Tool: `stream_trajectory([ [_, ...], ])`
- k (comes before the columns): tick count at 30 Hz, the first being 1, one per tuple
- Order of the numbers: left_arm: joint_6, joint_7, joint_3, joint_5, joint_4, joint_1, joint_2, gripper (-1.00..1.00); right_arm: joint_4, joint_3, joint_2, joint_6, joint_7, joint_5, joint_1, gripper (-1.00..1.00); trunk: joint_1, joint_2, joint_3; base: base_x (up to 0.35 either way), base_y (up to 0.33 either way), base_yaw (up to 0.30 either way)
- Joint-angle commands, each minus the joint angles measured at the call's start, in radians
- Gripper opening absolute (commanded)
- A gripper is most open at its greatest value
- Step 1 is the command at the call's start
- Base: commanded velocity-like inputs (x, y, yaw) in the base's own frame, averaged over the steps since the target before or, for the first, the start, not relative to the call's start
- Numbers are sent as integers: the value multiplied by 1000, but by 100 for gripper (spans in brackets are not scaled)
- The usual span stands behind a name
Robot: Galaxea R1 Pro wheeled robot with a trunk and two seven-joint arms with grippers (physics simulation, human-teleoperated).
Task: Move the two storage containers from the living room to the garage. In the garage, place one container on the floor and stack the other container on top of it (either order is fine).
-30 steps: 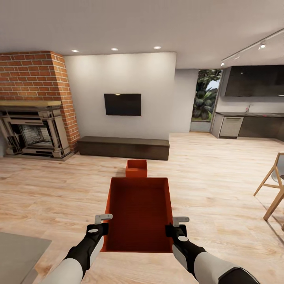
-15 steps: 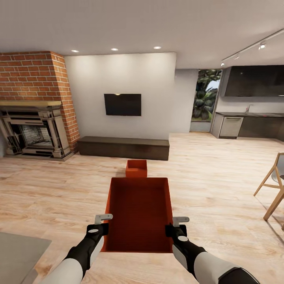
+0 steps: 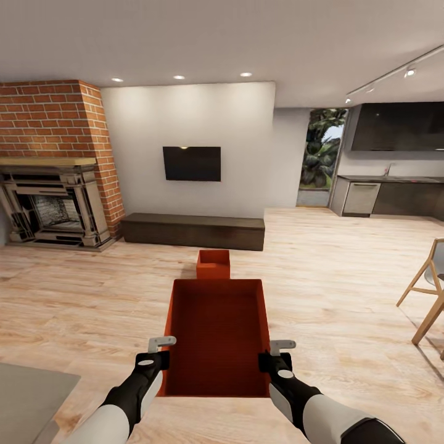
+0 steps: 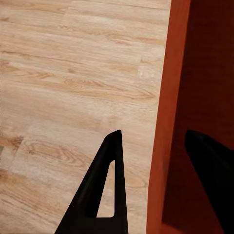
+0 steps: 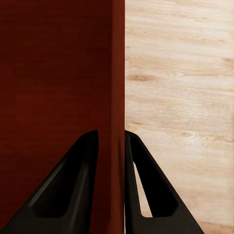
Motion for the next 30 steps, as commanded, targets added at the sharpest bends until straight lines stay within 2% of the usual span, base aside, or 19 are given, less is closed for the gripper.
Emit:
stream_trajectory([
  [1,7,1,9,-13,-2,0,-1,-100,0,-16,0,-5,-2,-6,-1,-100,0,-2,-2,0,0,0],
  [30,7,1,9,6,4,0,-1,-100,1,-18,-1,-6,-4,-6,-4,-100,0,-2,-2,0,0,0],
])
